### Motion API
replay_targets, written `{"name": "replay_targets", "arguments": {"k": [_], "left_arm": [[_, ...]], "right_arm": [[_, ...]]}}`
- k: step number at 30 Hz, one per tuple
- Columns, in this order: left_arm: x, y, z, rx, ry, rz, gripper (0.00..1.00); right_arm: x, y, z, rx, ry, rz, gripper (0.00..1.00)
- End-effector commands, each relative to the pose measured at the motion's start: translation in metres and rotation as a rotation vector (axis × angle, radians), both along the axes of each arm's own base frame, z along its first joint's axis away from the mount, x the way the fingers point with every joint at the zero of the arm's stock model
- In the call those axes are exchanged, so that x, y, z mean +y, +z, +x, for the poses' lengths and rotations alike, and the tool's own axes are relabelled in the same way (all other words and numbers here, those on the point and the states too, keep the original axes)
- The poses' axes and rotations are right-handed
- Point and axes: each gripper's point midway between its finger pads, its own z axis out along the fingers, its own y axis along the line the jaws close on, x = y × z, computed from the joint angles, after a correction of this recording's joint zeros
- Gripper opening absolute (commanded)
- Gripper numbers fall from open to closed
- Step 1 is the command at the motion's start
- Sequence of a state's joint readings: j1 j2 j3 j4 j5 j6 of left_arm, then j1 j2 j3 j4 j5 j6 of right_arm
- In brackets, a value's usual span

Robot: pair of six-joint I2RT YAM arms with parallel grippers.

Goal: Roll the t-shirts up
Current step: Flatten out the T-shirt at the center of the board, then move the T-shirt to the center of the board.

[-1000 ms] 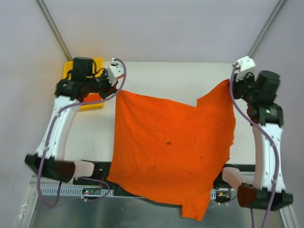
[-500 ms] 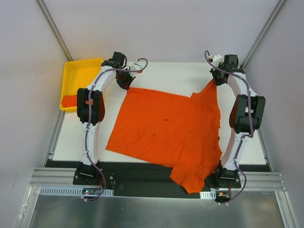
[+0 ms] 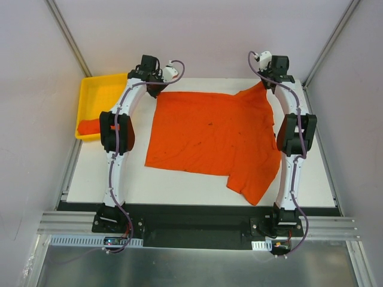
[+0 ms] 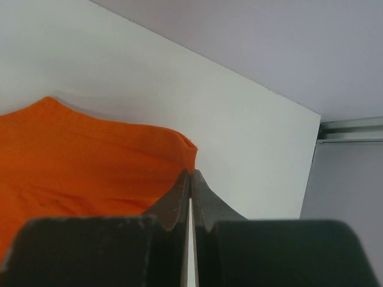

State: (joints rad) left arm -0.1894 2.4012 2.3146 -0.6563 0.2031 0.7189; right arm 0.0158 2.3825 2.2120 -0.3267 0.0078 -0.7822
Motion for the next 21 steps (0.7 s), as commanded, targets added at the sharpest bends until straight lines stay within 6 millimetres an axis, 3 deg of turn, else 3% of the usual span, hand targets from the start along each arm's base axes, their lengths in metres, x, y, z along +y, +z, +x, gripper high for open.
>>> {"name": "replay_targets", "arguments": {"k": [1,4,7,8,9,10,11,12,13,14,15,17,18,20,21], "left_arm": [[0.008,0.021,-0.007,-0.022,0.027,-0.015,0.0],[0.001,0.034,-0.013,-0.022,0.028,-0.068,0.0],[-0.009,0.074,-0.021,-0.059,0.042,-0.158,0.0],[-0.012,0.098,-0.027,-0.085,0.047,-0.198,0.0],[-0.018,0.111,-0.033,-0.09,0.029,-0.232,0.0],[-0.021,0.121,-0.039,-0.095,0.019,-0.255,0.0],[-0.023,0.143,-0.049,-0.117,0.013,-0.281,0.0],[-0.029,0.154,-0.056,-0.12,-0.015,-0.312,0.0],[-0.029,0.173,-0.067,-0.144,-0.029,-0.327,0.0],[-0.031,0.18,-0.075,-0.141,-0.035,-0.342,0.0],[-0.033,0.187,-0.081,-0.144,-0.046,-0.355,0.0],[-0.035,0.207,-0.102,-0.155,-0.066,-0.379,0.0],[-0.035,0.213,-0.109,-0.159,-0.073,-0.384,0.0],[-0.032,0.233,-0.129,-0.189,-0.084,-0.387,0.0],[-0.03,0.238,-0.137,-0.196,-0.085,-0.386,0.0]], "right_arm": [[0.011,0.033,-0.007,-0.058,-0.009,-0.021,0.01],[0.004,0.054,-0.01,-0.098,-0.071,-0.018,0.01],[-0.002,0.103,-0.019,-0.179,-0.09,0.012,0.01],[-0.005,0.112,-0.024,-0.184,-0.089,0.02,0.01],[-0.004,0.14,-0.033,-0.223,-0.083,0.031,0.01],[-0.002,0.152,-0.038,-0.236,-0.067,0.045,0.01],[-0.002,0.162,-0.047,-0.236,-0.065,0.054,0.01],[0.0,0.188,-0.059,-0.273,-0.057,0.067,0.01],[0.004,0.198,-0.069,-0.277,-0.047,0.088,0.01],[0.006,0.202,-0.078,-0.275,-0.043,0.097,0.01],[0.006,0.228,-0.095,-0.314,-0.043,0.105,0.01],[0.012,0.229,-0.117,-0.278,-0.036,0.112,0.01],[0.019,0.256,-0.141,-0.319,0.001,0.127,0.01],[0.026,0.269,-0.167,-0.333,0.023,0.117,0.01],[0.027,0.266,-0.178,-0.324,0.025,0.111,0.01]]}}
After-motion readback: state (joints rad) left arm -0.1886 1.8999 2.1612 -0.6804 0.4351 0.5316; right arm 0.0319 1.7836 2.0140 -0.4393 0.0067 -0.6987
